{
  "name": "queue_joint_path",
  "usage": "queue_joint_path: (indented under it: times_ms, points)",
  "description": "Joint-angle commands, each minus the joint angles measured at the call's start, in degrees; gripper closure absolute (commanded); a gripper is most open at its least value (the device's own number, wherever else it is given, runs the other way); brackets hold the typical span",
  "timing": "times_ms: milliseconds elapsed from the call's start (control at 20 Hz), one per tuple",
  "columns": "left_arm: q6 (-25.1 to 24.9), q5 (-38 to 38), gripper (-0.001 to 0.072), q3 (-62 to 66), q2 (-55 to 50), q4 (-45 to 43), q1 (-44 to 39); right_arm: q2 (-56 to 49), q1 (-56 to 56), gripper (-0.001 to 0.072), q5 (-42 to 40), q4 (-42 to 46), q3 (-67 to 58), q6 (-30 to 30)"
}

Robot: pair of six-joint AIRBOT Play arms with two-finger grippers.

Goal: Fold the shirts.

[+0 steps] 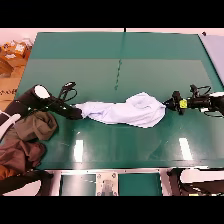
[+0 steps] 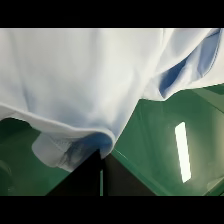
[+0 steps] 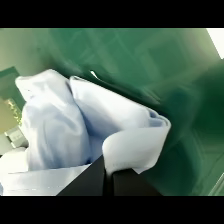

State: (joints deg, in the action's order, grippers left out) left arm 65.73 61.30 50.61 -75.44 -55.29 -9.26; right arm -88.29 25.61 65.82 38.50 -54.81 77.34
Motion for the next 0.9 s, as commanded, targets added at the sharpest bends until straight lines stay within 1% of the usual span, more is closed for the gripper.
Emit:
queue_joint_path:
  times_ms: [0,100,150,250,400,500,600,750,850]
  points:
    - [3.0,-0.3,0.0683,2.8,0.3,-5.1,0.0,-0.4,-0.3,0.0698,2.9,-2.5,-2.6,-3.9]
    - [9.6,1.5,0.0683,9.6,2.4,-15.6,0.0,1.4,-0.1,0.0699,7.5,-2.5,-6.6,-3.9]
    - [11.8,2.8,0.0683,14.3,4.0,-20.4,0.0,3.2,0.1,0.0699,9.8,-2.5,-9.2,-3.9]
    - [13.8,5.0,0.0683,24.6,7.5,-26.4,0.0,8.4,0.3,0.0699,12.7,-2.5,-15.0,-3.8]
    - [16.8,5.8,0.0683,41.5,12.0,-31.2,0.0,19.9,1.0,0.0699,12.2,-2.5,-23.6,-3.4]
    - [18.3,6.0,0.0683,52.3,13.8,-33.7,0.0,28.6,2.4,0.0698,9.9,-2.1,-28.4,-3.5]
    - [18.3,7.1,0.0682,60.8,14.9,-34.5,0.0,36.5,4.4,0.0698,7.4,-1.8,-29.7,-2.9]
    - [18.3,7.6,0.0682,69.7,15.7,-34.5,0.0,47.2,6.4,0.0698,5.2,-1.8,-29.7,-2.8]
    - [18.2,3.7,0.0683,69.7,17.3,-35.5,0.0,52.3,6.4,0.0698,2.5,0.4,-29.7,-2.8]
